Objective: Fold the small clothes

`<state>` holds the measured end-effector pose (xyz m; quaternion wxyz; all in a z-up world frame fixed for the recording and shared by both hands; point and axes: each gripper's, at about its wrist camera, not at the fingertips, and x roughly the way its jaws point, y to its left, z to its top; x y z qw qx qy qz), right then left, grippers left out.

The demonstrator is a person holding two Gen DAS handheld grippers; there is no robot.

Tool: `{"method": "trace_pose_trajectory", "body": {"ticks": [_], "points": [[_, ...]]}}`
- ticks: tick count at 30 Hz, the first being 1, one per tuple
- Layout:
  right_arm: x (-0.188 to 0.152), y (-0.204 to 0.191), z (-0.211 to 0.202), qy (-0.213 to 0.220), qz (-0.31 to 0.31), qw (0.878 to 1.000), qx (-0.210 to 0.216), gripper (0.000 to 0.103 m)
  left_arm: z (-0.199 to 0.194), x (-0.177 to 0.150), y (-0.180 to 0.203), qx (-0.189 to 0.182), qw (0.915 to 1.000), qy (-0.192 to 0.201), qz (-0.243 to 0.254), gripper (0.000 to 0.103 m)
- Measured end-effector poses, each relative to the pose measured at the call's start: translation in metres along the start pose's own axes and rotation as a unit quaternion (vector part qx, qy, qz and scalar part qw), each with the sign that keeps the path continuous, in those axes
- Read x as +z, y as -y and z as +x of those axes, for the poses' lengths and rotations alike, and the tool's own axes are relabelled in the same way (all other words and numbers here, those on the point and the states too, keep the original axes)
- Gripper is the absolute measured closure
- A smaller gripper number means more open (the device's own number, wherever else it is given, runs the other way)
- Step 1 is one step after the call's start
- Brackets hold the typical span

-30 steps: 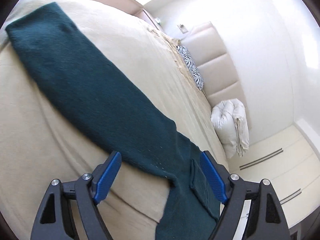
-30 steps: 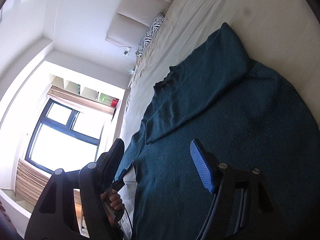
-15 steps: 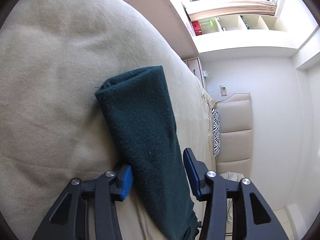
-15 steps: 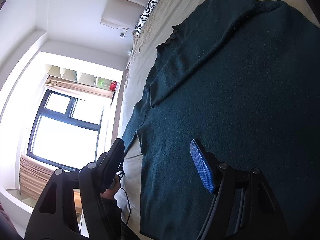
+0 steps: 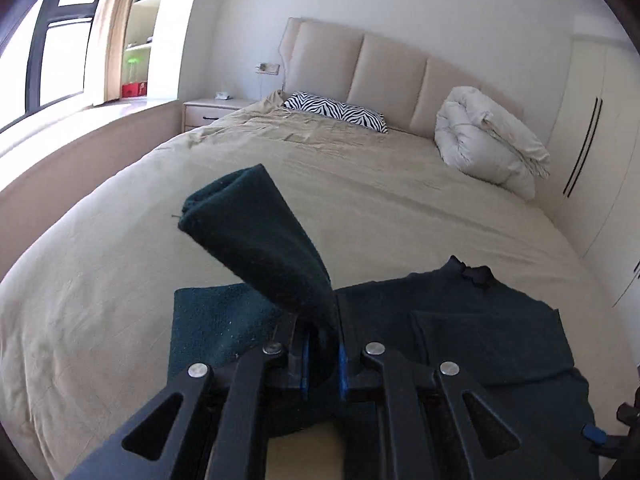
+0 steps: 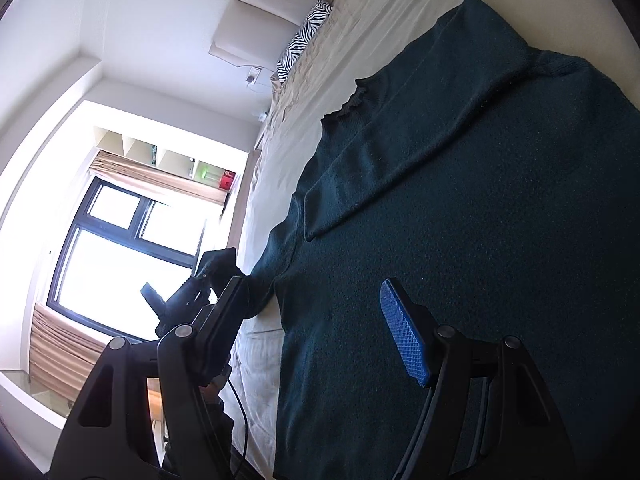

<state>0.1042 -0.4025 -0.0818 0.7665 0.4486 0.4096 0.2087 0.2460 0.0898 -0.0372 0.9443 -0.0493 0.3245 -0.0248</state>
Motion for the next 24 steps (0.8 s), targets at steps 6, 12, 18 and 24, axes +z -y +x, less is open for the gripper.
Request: {"method": "trace_pose_trajectory", "body": {"ticks": [6,12,18,24], "points": [[0.029,-0.003,0.045,-0.041,0.005,0.999,0.001,0.035,0.023,-0.063,0.129,0.028,0.9785,-0.024,0.203,0.091],[0.051,0.015,0.112,-0.095,0.062,0.993,0.031,0.035,0.025,-0.097,0.146,0.050,0.9616,-0.031,0.268,0.089],[0.054,0.019,0.166,-0.142,0.113,0.982,0.053,0.035,0.017,-0.110,0.144,0.056,0.9571,-0.027,0.283,0.087],[0.068,0.009,0.204,-0.176,0.115,0.976,0.056,0.037,0.016,-0.109,0.146,0.050,0.9594,-0.028,0.276,0.083]]}}
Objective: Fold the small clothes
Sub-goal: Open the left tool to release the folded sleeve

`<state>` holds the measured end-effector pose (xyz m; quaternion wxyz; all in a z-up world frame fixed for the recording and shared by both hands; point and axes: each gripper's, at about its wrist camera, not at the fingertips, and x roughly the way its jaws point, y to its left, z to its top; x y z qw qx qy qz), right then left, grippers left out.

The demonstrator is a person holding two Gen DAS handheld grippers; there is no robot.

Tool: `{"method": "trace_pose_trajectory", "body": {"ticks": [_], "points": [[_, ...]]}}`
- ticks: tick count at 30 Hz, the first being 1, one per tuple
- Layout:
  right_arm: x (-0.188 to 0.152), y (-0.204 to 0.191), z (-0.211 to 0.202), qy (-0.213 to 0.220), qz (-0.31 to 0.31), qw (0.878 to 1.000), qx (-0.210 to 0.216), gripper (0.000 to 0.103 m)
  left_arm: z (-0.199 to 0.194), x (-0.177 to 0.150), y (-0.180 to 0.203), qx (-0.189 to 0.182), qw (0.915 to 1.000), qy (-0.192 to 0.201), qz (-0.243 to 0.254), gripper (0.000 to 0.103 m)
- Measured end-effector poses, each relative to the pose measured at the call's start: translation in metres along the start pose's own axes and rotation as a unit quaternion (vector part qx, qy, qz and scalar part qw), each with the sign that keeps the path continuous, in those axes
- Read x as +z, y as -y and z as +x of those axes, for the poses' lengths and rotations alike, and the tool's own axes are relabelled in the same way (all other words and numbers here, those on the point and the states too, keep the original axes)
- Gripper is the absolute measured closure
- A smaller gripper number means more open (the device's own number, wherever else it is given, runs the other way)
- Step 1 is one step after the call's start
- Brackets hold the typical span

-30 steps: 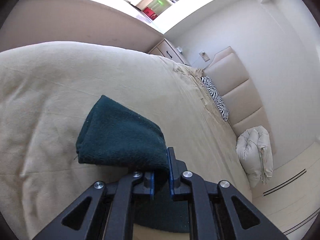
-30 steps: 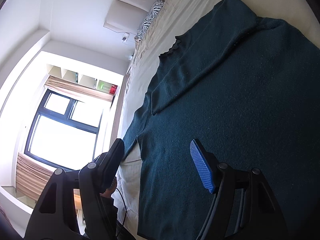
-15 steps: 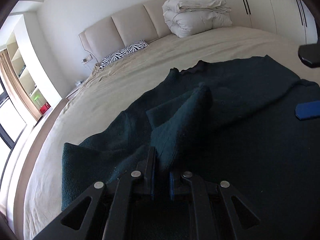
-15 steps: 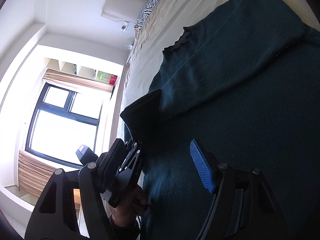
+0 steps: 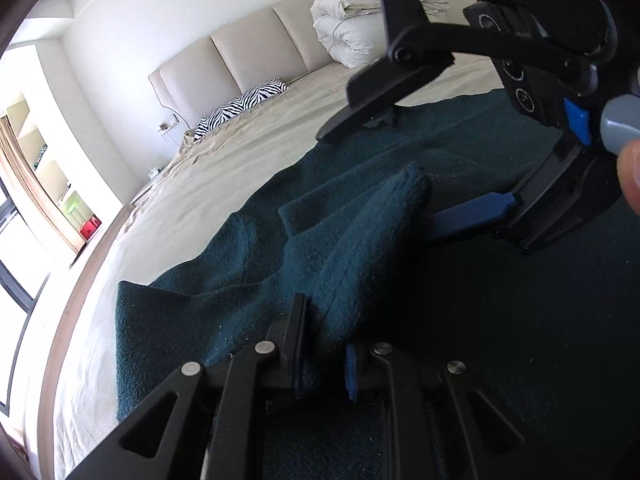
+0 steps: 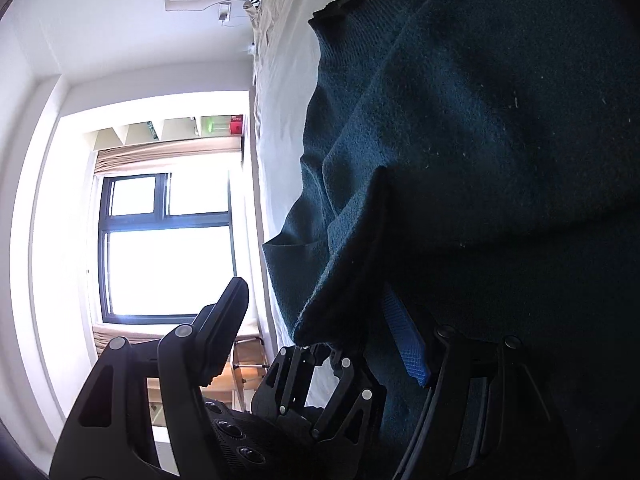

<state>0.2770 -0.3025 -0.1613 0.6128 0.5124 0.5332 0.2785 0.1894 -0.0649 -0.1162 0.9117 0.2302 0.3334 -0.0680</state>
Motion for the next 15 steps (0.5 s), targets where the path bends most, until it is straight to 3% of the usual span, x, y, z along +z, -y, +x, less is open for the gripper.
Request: {"method": "trace_pose_trajectory", "body": {"ticks": [1,2,5,7,9,12,15], "points": [[0.003,-0.003,0.005,-0.005,-0.009,1.000,-0.008,0.043,-0.002,0.000,-0.003,-0.004,1.0000,0.001,-0.006,0.073],[0.005,-0.006,0.009,-0.013,-0.022,0.999,-0.022,0.061,-0.004,-0.001,-0.006,-0.009,0.9998,0.002,-0.015,0.057],[0.004,-0.023,0.014,-0.021,-0.067,0.995,-0.064,0.093,-0.018,-0.001,-0.023,-0.026,0.9980,0.017,-0.055,0.025],[0.002,-0.040,0.010,-0.013,-0.108,0.990,-0.094,0.096,-0.033,-0.002,-0.040,-0.054,0.9936,0.031,-0.094,0.021],[0.003,-0.059,-0.002,0.004,-0.146,0.982,-0.115,0.096,-0.046,-0.004,-0.066,-0.089,0.9839,0.046,-0.148,0.021],[0.013,-0.085,-0.034,0.043,-0.188,0.971,-0.140,0.096,-0.055,-0.008,-0.119,-0.122,0.9606,0.062,-0.242,0.021],[0.034,-0.095,-0.068,0.076,-0.200,0.962,-0.168,0.096,-0.050,-0.013,-0.169,-0.124,0.9402,0.060,-0.312,0.023]]}}
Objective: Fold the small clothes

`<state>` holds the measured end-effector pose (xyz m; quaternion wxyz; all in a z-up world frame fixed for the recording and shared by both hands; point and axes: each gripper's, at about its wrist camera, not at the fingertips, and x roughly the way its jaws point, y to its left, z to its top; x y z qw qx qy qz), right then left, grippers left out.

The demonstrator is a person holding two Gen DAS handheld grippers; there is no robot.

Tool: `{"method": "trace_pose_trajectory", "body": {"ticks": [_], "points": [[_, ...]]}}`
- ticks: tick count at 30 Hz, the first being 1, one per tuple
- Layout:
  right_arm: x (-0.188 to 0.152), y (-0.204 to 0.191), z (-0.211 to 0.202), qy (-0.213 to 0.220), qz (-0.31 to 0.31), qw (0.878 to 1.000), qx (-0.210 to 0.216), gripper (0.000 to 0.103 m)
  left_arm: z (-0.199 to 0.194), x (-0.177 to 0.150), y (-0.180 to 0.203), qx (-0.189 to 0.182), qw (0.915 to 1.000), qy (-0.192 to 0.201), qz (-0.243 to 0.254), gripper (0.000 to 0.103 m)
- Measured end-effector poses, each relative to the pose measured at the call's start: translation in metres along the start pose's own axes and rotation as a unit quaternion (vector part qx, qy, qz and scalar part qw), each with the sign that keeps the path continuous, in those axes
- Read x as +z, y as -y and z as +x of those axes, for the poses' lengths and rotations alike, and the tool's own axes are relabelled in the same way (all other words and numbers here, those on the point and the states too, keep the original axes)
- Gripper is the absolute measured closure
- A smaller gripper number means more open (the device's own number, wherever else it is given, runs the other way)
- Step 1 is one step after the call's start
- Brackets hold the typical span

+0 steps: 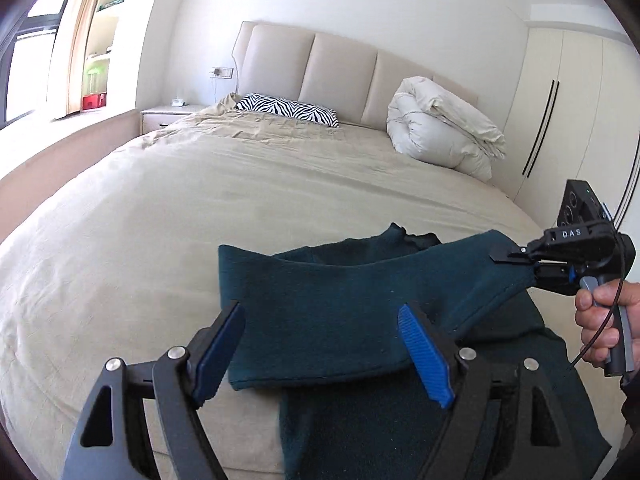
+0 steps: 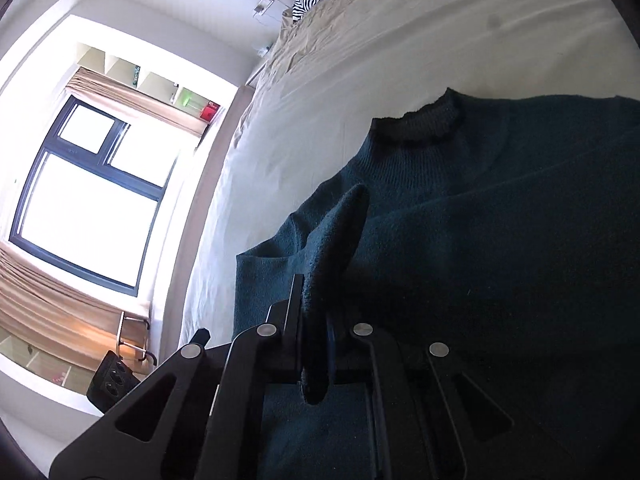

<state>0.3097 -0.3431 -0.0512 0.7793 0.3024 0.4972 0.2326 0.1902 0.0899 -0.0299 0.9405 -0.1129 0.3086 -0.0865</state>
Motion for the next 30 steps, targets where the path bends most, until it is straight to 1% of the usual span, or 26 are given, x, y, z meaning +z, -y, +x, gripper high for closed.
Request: {"method": "trace_pose_trajectory", "body": {"ticks": [1,2,3,4,6,7,9,12,14,15,17,19,22,23,24,26,30], "points": [[0.008,0.006,-0.006,0.006,0.002,1.000,-0.013,0.096,0.001,0.007,-0.013,0.001,0.9998,0.000,-0.019,0.033],[0.015,0.013,-0.012,0.012,0.003,1.000,-0.028,0.096,0.004,0.014,-0.025,-0.003,0.9993,-0.005,-0.037,0.047],[0.027,0.027,-0.024,0.017,0.007,0.999,-0.040,0.096,0.007,0.018,-0.035,-0.008,0.9984,-0.012,-0.055,0.052],[0.032,0.036,-0.029,0.022,0.012,0.998,-0.049,0.096,0.014,0.021,-0.048,-0.016,0.9969,-0.020,-0.075,0.059],[0.039,0.057,-0.036,0.027,0.024,0.997,-0.069,0.096,0.024,0.027,-0.063,-0.030,0.9934,-0.033,-0.106,0.066],[0.038,0.072,-0.042,0.029,0.032,0.996,-0.074,0.096,0.027,0.027,-0.066,-0.037,0.9922,-0.039,-0.113,0.068],[0.037,0.094,-0.049,0.032,0.045,0.995,-0.084,0.096,0.034,0.028,-0.068,-0.053,0.9901,-0.048,-0.121,0.069],[0.041,0.120,-0.050,0.038,0.063,0.993,-0.096,0.096,0.052,0.031,-0.058,-0.081,0.9867,-0.070,-0.122,0.070],[0.044,0.130,-0.048,0.036,0.069,0.992,-0.101,0.096,0.064,0.029,-0.048,-0.086,0.9856,-0.084,-0.119,0.077],[0.044,0.133,-0.044,0.033,0.068,0.992,-0.106,0.096,0.070,0.029,-0.044,-0.090,0.9849,-0.089,-0.118,0.077],[0.044,0.140,-0.039,0.029,0.065,0.991,-0.116,0.096,0.080,0.027,-0.041,-0.103,0.9809,-0.101,-0.131,0.082],[0.042,0.149,-0.037,0.031,0.074,0.990,-0.116,0.096,0.087,0.025,-0.039,-0.106,0.9790,-0.104,-0.140,0.082],[0.037,0.162,-0.045,0.040,0.087,0.988,-0.119,0.096,0.089,0.025,-0.039,-0.105,0.9790,-0.104,-0.141,0.082],[0.027,0.163,-0.052,0.042,0.091,0.988,-0.121,0.096,0.089,0.025,-0.038,-0.104,0.9792,-0.105,-0.139,0.082],[0.025,0.166,-0.052,0.041,0.093,0.987,-0.122,0.096,0.090,0.024,-0.038,-0.104,0.9790,-0.107,-0.139,0.082],[0.021,0.167,-0.046,0.032,0.094,0.988,-0.117,0.096,0.092,0.024,-0.037,-0.105,0.9789,-0.109,-0.137,0.082],[0.017,0.168,-0.042,0.032,0.094,0.989,-0.112,0.096,0.098,0.024,-0.033,-0.108,0.9782,-0.114,-0.135,0.082]]}}
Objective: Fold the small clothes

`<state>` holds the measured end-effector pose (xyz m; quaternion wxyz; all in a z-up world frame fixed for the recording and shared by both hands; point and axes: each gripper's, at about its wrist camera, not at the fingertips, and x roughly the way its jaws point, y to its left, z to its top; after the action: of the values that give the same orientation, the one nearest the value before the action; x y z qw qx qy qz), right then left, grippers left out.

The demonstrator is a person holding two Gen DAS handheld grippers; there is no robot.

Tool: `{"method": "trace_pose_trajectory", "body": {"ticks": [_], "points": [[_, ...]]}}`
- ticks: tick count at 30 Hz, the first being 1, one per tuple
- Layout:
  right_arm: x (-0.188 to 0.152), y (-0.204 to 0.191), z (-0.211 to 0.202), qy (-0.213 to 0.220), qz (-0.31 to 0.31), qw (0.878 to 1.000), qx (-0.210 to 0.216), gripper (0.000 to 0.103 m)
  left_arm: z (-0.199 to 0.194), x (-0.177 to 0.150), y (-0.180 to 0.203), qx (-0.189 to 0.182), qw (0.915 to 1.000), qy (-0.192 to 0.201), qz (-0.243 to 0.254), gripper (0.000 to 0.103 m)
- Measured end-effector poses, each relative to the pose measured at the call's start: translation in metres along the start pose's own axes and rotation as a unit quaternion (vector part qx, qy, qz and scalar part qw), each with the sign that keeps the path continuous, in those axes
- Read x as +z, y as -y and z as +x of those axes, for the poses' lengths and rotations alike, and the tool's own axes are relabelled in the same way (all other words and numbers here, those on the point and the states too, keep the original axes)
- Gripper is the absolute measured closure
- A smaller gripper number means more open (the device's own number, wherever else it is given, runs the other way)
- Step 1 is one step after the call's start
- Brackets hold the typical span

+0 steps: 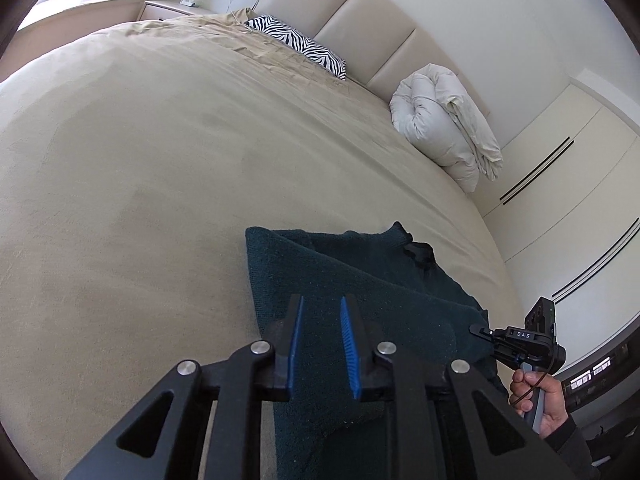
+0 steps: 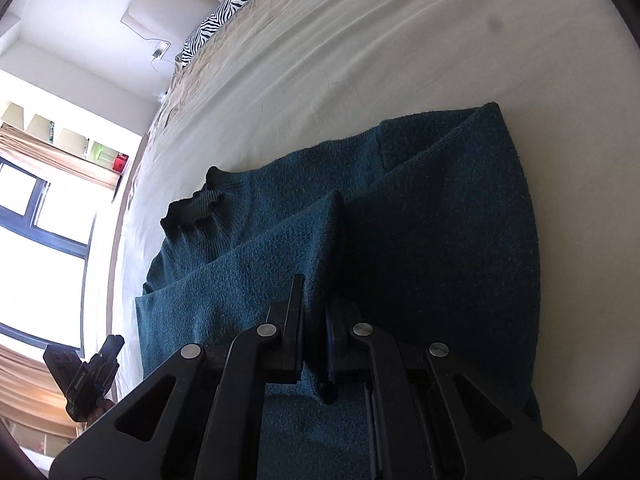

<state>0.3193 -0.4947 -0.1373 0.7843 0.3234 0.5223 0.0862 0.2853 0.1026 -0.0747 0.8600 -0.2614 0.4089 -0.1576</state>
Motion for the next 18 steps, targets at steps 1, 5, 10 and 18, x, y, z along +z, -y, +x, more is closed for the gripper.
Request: {"method": "trace_pose_trajectory", "body": {"ticks": [1,5,10,18], "points": [[0.000,0.000,0.003,0.000,0.002,1.000,0.002,0.096,0.003,0.001,0.001,-0.001,1.0000,-0.002,0.001,0.082],[-0.001,-0.005,0.011,0.001,-0.004,1.000,0.003,0.096,0.014,0.004,0.012,-0.007,0.9998,-0.008,0.014,0.082],[-0.002,-0.007,0.014,-0.005,-0.009,1.000,-0.004,0.096,0.034,0.008,0.020,-0.009,0.9998,-0.013,0.015,0.082],[-0.003,-0.011,0.016,-0.012,-0.003,1.000,-0.022,0.096,0.069,0.014,0.017,0.025,0.9985,-0.041,0.024,0.082]]}}
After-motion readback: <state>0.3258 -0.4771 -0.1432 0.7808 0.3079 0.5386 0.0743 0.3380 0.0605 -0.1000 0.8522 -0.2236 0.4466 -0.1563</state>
